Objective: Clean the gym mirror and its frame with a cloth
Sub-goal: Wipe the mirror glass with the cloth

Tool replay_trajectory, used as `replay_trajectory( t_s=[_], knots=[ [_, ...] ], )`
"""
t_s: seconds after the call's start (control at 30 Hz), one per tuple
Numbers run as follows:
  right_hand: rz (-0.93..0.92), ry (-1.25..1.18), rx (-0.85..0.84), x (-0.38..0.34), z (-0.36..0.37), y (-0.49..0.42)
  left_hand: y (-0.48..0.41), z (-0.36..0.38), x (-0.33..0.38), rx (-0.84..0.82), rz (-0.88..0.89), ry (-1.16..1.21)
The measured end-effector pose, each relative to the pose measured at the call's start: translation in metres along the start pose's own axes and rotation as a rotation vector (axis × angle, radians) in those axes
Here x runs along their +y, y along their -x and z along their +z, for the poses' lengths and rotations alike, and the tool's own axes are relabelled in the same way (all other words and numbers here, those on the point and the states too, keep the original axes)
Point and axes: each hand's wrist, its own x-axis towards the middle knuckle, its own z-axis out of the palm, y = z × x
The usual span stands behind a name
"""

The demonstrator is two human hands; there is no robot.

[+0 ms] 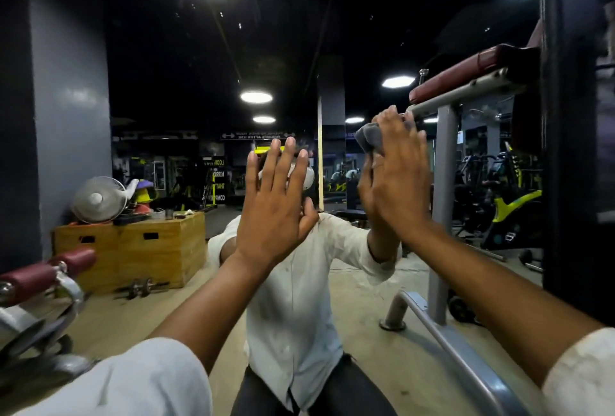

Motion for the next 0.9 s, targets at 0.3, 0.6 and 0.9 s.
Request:
replay_trajectory(
  t_s=[0.3, 0.6, 0.9],
  knots=[
    [0.023, -0.017, -0.007, 0.036, -0.018, -0.027, -0.022, 0.002, 0.009, -0.011, 0.134, -0.017],
    [-0.559, -0.019, -0.219, -0.009, 0.014, 0.202, 0.053, 0.018, 0.027, 0.001, 0.176, 0.083],
    [-0.61, -0.074, -0.374, 0.006, -0.005, 0.261, 0.169, 0.019, 0.049, -0.146, 0.141, 0.114]
  ],
)
